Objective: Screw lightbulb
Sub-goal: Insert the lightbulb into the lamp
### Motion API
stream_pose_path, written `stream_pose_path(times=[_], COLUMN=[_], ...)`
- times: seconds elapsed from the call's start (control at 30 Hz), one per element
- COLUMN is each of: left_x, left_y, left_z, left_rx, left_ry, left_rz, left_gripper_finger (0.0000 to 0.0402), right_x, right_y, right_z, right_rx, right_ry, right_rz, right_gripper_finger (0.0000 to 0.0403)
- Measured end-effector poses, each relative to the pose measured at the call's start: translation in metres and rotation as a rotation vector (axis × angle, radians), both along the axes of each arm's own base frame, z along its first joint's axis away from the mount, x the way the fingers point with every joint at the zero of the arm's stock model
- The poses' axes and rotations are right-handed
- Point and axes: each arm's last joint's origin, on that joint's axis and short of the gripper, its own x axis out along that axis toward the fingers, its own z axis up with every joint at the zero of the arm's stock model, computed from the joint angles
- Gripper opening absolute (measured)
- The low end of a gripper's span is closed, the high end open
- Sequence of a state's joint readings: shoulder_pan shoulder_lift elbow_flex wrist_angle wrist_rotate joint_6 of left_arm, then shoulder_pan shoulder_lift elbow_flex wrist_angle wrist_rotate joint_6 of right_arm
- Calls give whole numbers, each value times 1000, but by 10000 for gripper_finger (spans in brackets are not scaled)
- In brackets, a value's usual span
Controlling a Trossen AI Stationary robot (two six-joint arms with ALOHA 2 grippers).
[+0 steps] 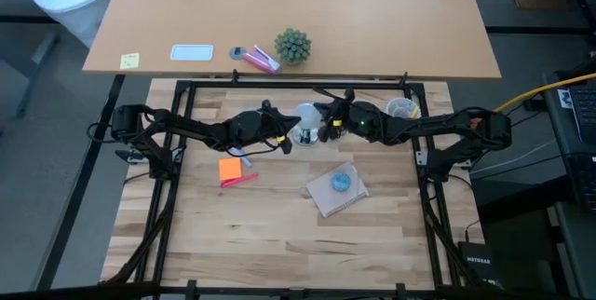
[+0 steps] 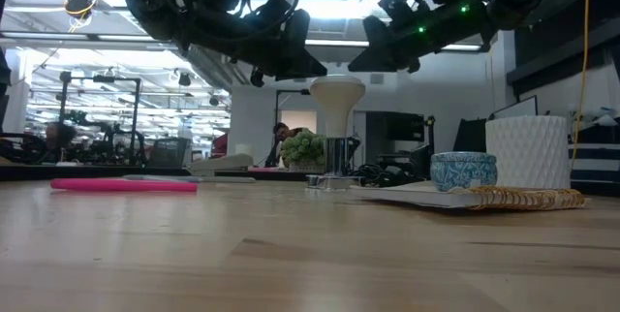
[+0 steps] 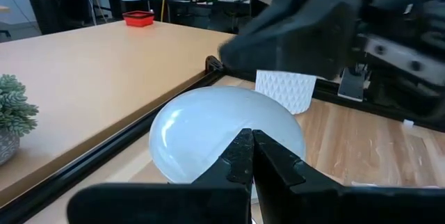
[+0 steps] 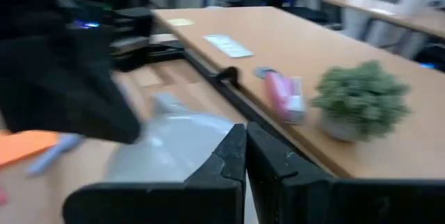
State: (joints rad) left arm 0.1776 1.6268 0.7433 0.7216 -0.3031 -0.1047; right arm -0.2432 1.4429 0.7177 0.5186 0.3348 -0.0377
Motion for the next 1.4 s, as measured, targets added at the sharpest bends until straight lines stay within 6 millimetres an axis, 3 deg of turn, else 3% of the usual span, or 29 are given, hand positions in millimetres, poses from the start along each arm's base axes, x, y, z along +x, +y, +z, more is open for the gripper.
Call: stream_pose_path(times=[0.47, 1.4], left_x=[0, 2], left_y=[0, -4], left_z=[0, 7], left_rx=[0, 35], left_ry=[0, -76], left_rz=[-1, -35], left_gripper_finger=[0, 0], right_x=[-3, -2], right_y=[-1, 0], right_z=[-9, -10], right_rx=[-4, 9], right_ry=[115, 124], right_rz=[-41, -6], right_gripper_finger=[11, 11])
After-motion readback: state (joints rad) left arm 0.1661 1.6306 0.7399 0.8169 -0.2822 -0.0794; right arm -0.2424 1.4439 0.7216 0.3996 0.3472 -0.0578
